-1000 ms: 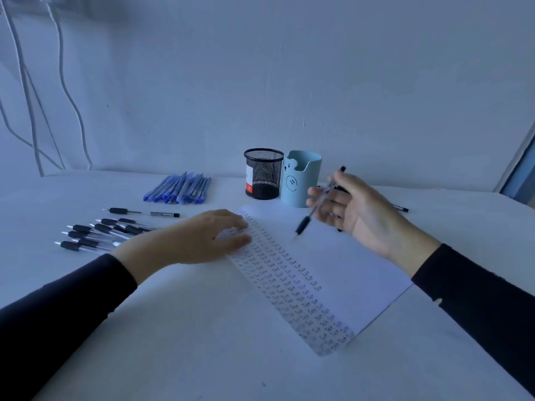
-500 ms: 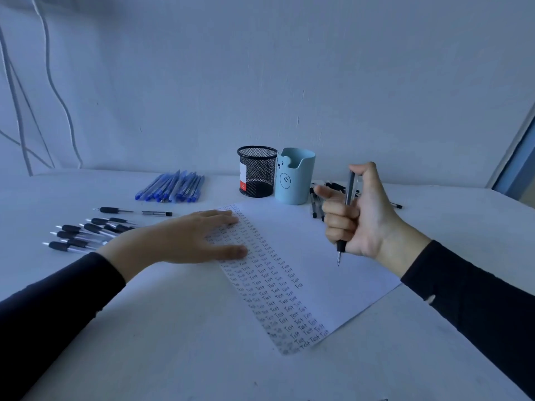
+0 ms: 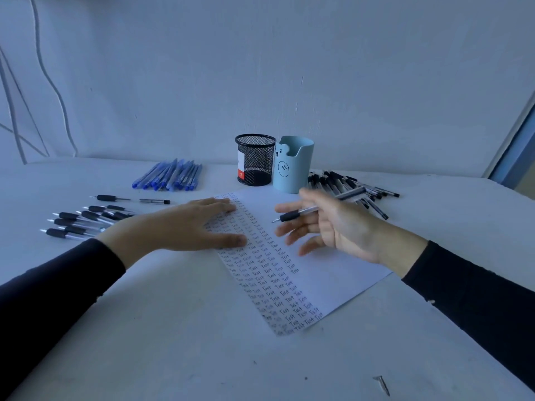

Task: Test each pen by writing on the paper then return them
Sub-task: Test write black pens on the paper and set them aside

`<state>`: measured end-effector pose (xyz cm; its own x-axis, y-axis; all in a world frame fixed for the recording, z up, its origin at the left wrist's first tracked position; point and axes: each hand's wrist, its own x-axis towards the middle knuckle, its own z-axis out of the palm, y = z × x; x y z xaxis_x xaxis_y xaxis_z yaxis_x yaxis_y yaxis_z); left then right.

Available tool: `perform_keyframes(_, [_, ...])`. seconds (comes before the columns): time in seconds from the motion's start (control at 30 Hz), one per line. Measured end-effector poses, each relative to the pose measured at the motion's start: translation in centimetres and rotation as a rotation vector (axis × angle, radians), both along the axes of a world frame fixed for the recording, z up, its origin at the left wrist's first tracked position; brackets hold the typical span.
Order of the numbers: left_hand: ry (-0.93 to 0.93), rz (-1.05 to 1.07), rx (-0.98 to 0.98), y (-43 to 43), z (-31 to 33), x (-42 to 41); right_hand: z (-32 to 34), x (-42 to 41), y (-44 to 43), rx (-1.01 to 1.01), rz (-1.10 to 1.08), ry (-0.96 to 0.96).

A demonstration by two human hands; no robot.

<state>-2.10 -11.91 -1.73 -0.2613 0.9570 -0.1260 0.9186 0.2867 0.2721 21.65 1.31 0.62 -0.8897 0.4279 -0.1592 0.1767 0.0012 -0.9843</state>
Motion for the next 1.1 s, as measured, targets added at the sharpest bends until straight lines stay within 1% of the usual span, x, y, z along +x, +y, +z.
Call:
perform_keyframes(0.07, [-0.003,0.001,-0.002,0.0,0.0,0.0,-0.5,0.4,-0.3,0.091,0.007,-0.009])
perform_keyframes(0.17, [-0.002,0.0,-0.002,0.0,-0.1,0.0,-1.0,0.8,-1.2,0.322,-0.004,-0.046])
perform_keyframes(0.23, [-0.006,-0.001,0.0,0.0,0.0,0.2,-1.3,1.0,-2.1,0.375,-0.038,-0.042])
perform_keyframes(0.47, [0.002,0.001,-0.014,0.0,0.3,0.7,-3.0,0.7,-2.8,0.459,-0.165,0.044])
perform_keyframes(0.63, [0.001,0.001,-0.017,-0.1,0.3,0.6,-3.2,0.7,-2.9,0.466,-0.172,0.063])
perform_keyframes(0.97, [-0.004,0.002,-0.017,0.1,0.0,0.2,-2.8,0.9,-3.3,0.511,-0.165,0.0])
perform_keyframes(1.1, [-0.016,0.002,-0.006,0.1,-0.1,0.0,-2.8,0.9,-3.2,0.477,-0.194,-0.01])
